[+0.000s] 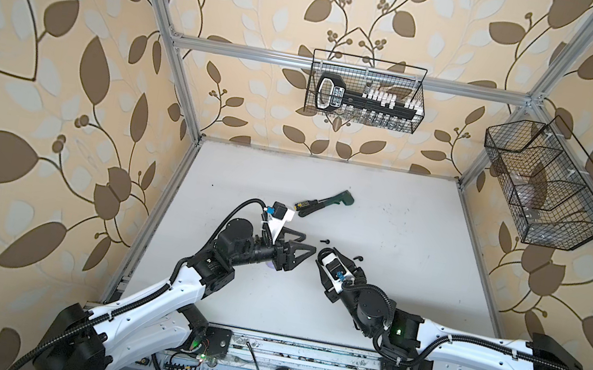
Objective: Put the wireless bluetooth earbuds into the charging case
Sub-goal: 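Lift the black case toward the left gripper while the left gripper approaches, then close the left gripper on the black case held by the right gripper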
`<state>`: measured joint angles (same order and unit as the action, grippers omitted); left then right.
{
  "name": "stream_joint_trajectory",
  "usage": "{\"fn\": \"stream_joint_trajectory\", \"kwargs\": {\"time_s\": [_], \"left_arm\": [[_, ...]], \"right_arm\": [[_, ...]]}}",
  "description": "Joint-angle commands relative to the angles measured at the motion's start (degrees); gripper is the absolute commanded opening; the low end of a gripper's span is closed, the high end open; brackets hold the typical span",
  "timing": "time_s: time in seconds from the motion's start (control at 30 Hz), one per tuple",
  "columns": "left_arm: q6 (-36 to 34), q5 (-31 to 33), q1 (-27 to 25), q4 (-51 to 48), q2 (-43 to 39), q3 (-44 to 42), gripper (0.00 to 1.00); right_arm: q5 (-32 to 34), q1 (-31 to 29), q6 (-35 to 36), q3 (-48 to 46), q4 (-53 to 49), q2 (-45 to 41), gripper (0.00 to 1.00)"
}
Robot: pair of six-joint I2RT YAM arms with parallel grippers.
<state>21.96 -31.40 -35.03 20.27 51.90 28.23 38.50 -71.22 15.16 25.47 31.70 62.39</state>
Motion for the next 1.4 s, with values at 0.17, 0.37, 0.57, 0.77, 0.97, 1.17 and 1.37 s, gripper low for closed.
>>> {"fn": "stream_joint_trajectory", "kwargs": {"time_s": [0.17, 0.37, 0.57, 0.77, 0.97, 1.17, 1.37], "left_arm": [[-10.1, 0.8, -7.5, -8.0, 1.5, 6.7, 0.61], [-12.6, 2.5, -10.5, -11.2, 4.9, 9.1, 0.59], [-13.8, 2.8, -11.8, -13.4, 6.6, 10.8, 0.57], [-14.2, 3.8, -11.8, -14.3, 6.6, 11.0, 0.56], [-14.3, 3.5, -11.8, -15.4, 7.0, 11.9, 0.55], [-13.0, 7.5, -11.8, -15.4, 6.6, 11.6, 0.55], [-13.2, 5.6, -11.9, -15.2, 6.0, 11.5, 0.52]], "right_arm": [[5.3, -1.9, 7.8, -4.2, 7.7, -4.5, 0.00], [5.0, -2.4, 8.4, -5.3, 7.5, -7.9, 0.00], [3.1, -3.0, 8.5, -5.0, 6.9, -7.9, 0.00], [3.9, -3.4, 9.6, -4.8, 7.3, -6.9, 0.00], [3.5, -3.6, 10.3, -4.4, 6.9, -5.8, 0.00], [3.6, -3.7, 10.7, -3.6, 6.7, -3.4, 0.00], [4.0, -3.8, 10.6, -3.2, 6.7, -2.9, 0.00]]}}
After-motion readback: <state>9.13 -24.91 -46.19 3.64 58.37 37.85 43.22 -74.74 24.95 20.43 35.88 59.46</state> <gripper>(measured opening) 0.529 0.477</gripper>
